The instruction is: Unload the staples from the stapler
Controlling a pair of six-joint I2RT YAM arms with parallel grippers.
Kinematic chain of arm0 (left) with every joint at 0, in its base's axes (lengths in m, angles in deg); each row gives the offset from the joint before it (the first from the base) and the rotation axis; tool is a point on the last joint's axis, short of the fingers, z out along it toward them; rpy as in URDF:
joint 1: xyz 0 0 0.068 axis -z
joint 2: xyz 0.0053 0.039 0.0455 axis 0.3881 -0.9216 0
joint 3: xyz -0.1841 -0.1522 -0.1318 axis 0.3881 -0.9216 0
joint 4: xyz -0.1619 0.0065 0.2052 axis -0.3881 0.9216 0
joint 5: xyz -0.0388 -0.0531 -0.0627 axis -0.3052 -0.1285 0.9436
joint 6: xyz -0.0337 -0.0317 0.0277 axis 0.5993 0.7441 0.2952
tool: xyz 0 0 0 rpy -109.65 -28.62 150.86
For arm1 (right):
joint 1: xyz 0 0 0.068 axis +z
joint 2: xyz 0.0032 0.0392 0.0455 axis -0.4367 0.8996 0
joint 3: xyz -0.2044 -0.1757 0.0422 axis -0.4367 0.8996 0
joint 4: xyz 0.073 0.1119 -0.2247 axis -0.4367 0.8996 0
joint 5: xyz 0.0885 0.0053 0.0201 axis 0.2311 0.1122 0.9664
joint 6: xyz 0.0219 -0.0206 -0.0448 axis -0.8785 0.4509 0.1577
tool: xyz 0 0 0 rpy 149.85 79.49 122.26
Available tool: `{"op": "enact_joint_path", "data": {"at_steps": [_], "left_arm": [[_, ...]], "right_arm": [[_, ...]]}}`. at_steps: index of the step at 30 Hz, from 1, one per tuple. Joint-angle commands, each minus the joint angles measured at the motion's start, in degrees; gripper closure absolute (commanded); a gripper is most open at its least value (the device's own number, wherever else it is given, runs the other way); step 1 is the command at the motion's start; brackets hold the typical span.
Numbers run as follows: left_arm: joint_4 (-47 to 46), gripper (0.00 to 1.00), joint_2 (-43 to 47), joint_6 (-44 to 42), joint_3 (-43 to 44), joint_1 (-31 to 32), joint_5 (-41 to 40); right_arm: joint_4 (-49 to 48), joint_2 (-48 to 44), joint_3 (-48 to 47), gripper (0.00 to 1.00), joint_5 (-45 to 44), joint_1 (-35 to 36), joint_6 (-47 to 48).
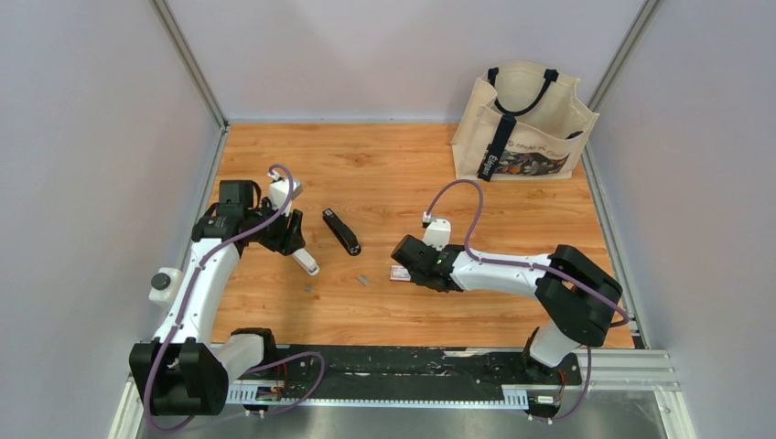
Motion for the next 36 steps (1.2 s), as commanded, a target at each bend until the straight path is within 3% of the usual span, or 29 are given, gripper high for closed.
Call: {"op": "enact_joint_path", "data": {"at_steps": [1, 14, 18, 24, 36], "left_arm": [[-0.72, 0.41, 1.11, -1.34, -0.13, 0.23, 0.49], [-0.19, 0.41, 1.55, -1.60, -0.13, 0.23, 0.49], [-0.19, 0.41, 1.64, -1.61, 0.13, 0.23, 0.40], [-0.11, 0.41, 1.55, -1.43, 0.22, 0.23, 0.58], [-0.02, 0.41, 1.64, -1.69, 0.22, 0.23, 0.40]], "right_arm": [[-0.68, -0.78, -1.29, 0.66, -1.00, 0.05, 0.28], [-3.14, -8.86, 4.24, 0.68, -3.11, 2.16, -0.24], [-3.41, -12.55, 6.97, 0.80, -2.15, 2.25, -0.85], [-1.56, -10.36, 5.39, 0.89, 0.32, 2.25, -0.16], [-1.91, -7.28, 3.81, 0.94, 3.04, 1.81, 1.34]]}}
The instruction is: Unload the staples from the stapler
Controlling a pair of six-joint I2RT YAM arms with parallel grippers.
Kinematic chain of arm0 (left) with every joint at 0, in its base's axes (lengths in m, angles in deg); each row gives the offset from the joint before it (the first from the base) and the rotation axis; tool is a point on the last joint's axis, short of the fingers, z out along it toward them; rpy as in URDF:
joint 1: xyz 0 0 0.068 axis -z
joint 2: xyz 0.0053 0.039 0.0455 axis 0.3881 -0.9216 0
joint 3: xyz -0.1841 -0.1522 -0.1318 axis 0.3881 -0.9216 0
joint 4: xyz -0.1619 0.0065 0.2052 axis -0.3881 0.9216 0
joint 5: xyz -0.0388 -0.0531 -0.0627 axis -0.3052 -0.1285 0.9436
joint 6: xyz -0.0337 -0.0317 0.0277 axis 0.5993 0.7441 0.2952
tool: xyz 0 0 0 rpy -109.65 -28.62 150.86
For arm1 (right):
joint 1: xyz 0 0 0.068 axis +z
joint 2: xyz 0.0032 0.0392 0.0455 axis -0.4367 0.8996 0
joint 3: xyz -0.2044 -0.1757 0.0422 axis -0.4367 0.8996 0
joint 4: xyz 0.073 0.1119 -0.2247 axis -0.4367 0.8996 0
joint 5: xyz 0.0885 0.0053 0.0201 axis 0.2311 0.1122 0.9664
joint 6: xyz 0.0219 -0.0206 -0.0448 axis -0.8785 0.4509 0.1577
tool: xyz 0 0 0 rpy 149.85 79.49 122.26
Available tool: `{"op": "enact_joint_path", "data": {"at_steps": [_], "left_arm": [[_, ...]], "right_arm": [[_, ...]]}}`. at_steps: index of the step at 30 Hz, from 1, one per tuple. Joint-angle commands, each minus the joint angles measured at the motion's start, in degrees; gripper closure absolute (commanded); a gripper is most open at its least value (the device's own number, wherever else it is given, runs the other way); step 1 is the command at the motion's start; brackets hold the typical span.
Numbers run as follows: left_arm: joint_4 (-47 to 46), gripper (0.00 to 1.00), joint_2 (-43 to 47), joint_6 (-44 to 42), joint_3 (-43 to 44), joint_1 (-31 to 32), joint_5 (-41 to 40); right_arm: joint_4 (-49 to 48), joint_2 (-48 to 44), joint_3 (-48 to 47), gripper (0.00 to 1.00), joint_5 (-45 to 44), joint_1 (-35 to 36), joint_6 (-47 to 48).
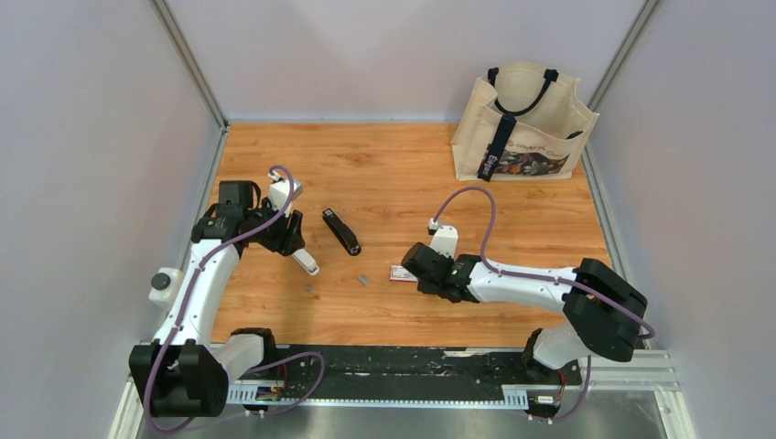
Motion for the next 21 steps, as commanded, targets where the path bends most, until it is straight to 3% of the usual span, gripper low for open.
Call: {"op": "enact_joint_path", "data": {"at_steps": [1, 21], "left_arm": [[-0.08, 0.41, 1.20, -0.75, 0.39, 0.23, 0.40], [-0.35, 0.41, 0.59, -0.84, -0.22, 0.23, 0.58]], "right_arm": [[-0.57, 1.22, -2.38, 0.94, 0.81, -0.49, 0.86], [-4.44, 0.52, -1.15, 0.96, 2.58, -2.16, 2.62]]}}
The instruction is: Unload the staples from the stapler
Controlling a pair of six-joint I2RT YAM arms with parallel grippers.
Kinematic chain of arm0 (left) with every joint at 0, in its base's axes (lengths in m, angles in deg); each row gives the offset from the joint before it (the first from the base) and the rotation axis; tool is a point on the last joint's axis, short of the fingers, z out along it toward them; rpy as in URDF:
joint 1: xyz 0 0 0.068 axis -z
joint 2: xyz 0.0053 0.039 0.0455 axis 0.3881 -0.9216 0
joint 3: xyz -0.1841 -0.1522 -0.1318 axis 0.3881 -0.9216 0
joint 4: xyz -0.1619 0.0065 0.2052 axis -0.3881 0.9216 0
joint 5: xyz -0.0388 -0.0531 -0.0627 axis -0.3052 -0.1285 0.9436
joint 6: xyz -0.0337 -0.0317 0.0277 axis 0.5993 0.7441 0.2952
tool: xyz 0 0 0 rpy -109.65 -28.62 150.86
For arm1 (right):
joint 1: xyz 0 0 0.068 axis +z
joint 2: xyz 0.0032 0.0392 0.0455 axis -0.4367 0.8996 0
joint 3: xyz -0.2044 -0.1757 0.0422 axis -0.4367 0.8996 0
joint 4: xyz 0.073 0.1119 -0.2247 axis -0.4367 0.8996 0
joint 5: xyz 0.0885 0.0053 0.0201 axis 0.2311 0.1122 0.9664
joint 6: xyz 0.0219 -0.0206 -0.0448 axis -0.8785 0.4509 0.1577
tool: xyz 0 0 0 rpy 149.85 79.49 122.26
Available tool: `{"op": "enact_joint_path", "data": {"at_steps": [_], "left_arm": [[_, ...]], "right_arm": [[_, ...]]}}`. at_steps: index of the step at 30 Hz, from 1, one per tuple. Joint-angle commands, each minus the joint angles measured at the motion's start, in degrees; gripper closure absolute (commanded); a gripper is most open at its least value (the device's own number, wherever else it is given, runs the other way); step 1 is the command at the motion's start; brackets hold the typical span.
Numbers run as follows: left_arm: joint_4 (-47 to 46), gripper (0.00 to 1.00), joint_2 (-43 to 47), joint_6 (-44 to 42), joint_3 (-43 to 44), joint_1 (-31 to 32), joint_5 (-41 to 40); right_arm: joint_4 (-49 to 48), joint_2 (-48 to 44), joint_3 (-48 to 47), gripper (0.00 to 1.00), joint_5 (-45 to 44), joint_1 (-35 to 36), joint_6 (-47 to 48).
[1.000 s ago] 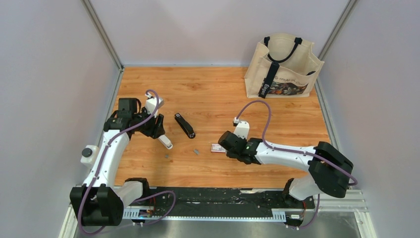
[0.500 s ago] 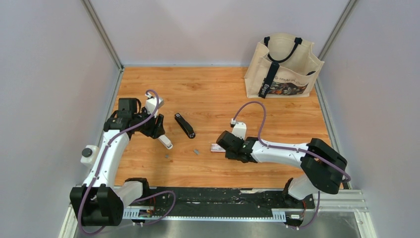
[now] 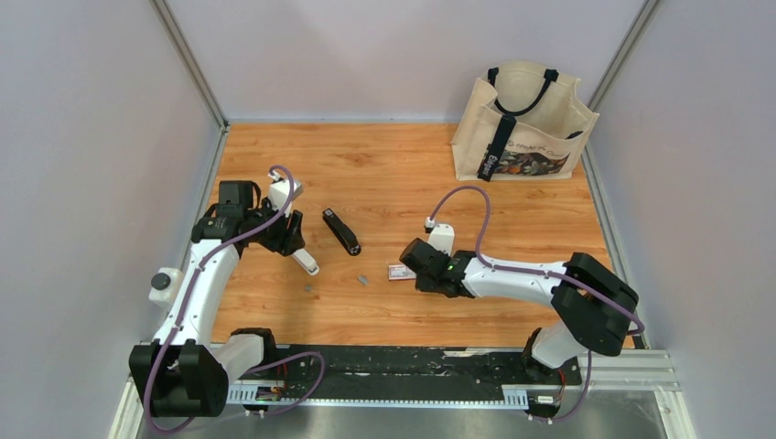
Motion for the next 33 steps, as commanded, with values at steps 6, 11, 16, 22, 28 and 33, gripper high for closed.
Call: {"op": "enact_joint_path", "data": {"at_steps": [6, 11, 16, 22, 28, 33], "left_arm": [[-0.70, 0.41, 0.59, -0.84, -0.92, 0.14, 0.67], [-0.79, 0.41, 0.76, -0.93, -1.36, 0.23, 0.58], [-0.87, 0.41, 0.94, -0.93, -1.63, 0.23, 0.58], [-0.96, 0.41, 1.03, -0.93, -1.45, 0.23, 0.75], [-0.87, 0.41, 1.29, -1.19, -1.54, 0.23, 0.49], [-0.96, 0.41, 1.20, -1.37, -1.63, 0.23, 0.49]], "right_arm": [[-4.58, -3.99, 0.67, 0.94, -1.25, -0.15, 1.35], [-4.93, -4.95, 1.19, 0.94, -1.08, -0.23, 1.44], [-4.58, -7.33, 2.78, 0.93, -1.25, -0.15, 0.83], [-2.65, -6.02, 1.99, 0.94, -0.47, -0.24, 0.82], [-1.50, -3.29, -0.21, 0.97, 0.15, -0.32, 1.53], [-1.42, -3.03, -0.21, 0.97, 0.94, -0.59, 1.53]]}}
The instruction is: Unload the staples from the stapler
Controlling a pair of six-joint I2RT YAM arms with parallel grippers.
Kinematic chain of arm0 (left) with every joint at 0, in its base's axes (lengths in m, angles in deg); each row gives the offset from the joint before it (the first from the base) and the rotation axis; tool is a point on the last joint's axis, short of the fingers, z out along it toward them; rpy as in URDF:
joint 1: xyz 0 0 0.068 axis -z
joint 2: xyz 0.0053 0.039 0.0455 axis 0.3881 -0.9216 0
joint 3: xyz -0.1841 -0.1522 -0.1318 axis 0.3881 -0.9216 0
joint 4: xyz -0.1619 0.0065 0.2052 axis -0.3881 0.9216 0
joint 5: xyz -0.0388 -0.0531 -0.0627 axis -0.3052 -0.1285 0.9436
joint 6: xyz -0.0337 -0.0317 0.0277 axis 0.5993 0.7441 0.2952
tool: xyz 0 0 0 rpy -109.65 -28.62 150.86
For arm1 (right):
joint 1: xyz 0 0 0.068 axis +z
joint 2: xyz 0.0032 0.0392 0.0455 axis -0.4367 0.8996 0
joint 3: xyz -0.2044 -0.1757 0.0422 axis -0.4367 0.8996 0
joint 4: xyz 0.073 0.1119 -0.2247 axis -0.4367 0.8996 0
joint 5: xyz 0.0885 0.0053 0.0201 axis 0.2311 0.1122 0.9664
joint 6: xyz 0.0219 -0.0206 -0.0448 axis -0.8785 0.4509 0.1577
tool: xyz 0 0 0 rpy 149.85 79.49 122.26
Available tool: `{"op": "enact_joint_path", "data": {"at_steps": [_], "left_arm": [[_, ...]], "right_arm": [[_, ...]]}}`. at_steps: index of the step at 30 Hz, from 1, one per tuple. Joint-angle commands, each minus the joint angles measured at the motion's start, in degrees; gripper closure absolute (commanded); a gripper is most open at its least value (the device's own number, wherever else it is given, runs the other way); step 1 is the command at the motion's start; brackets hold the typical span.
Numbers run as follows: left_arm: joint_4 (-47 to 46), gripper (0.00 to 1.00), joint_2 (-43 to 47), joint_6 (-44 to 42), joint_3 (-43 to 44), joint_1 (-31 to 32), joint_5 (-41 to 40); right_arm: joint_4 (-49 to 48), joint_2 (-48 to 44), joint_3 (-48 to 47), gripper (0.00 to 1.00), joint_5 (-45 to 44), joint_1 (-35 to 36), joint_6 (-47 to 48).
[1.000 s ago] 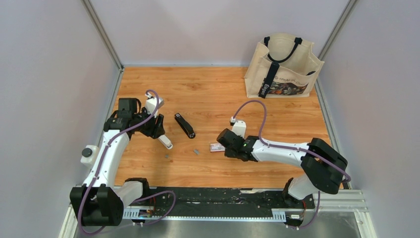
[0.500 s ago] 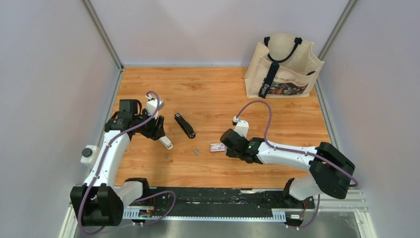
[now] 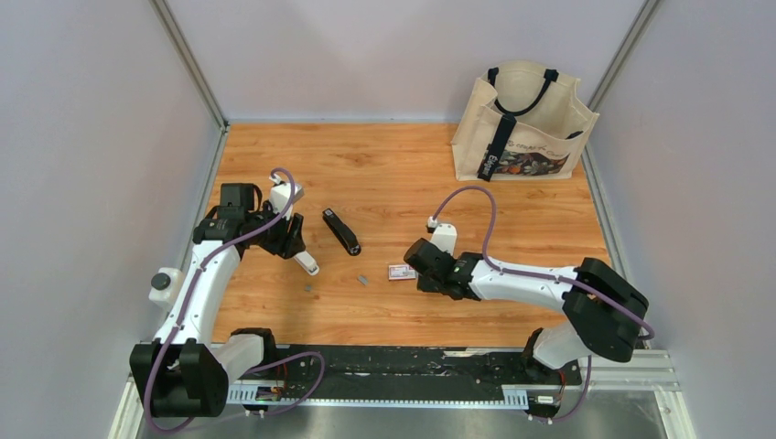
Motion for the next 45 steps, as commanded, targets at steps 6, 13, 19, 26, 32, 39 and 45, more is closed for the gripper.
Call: {"op": "enact_joint_path", "data": {"at_steps": [6, 13, 19, 26, 32, 39, 45], "left_arm": [[-0.81, 0.41, 1.07, -0.99, 0.05, 0.23, 0.56], [-1.07, 0.41, 0.81, -0.91, -0.29, 0.14, 0.64], [-1.51, 0.41, 0.63, -0.91, -0.65, 0.23, 0.56], [-1.78, 0.41, 0.19, -0.91, -0.82, 0.23, 0.82], [-1.78, 0.41, 0.45, -0.91, -1.00, 0.23, 0.91], [-1.86, 0.41, 0.81, -1.08, -1.79, 0.23, 0.91], [-1.25, 0.41, 0.63, -1.35, -1.18, 0.23, 0.99]], "right_arm": [[-0.26, 2.19, -3.27, 0.97, 0.68, -1.00, 1.44], [-0.52, 4.12, -5.47, 0.98, 0.77, -1.62, 2.94], [-1.40, 5.09, -5.91, 0.98, 1.30, -2.23, 3.64], [-1.49, 5.62, -6.00, 0.98, 2.00, -2.41, 3.91], [-1.66, 6.41, -6.88, 0.97, 2.97, -2.59, 4.70], [-2.81, 6.67, -7.58, 0.97, 3.49, -2.59, 6.19], [-4.21, 5.27, -6.71, 0.91, 5.25, -2.59, 7.42]]}}
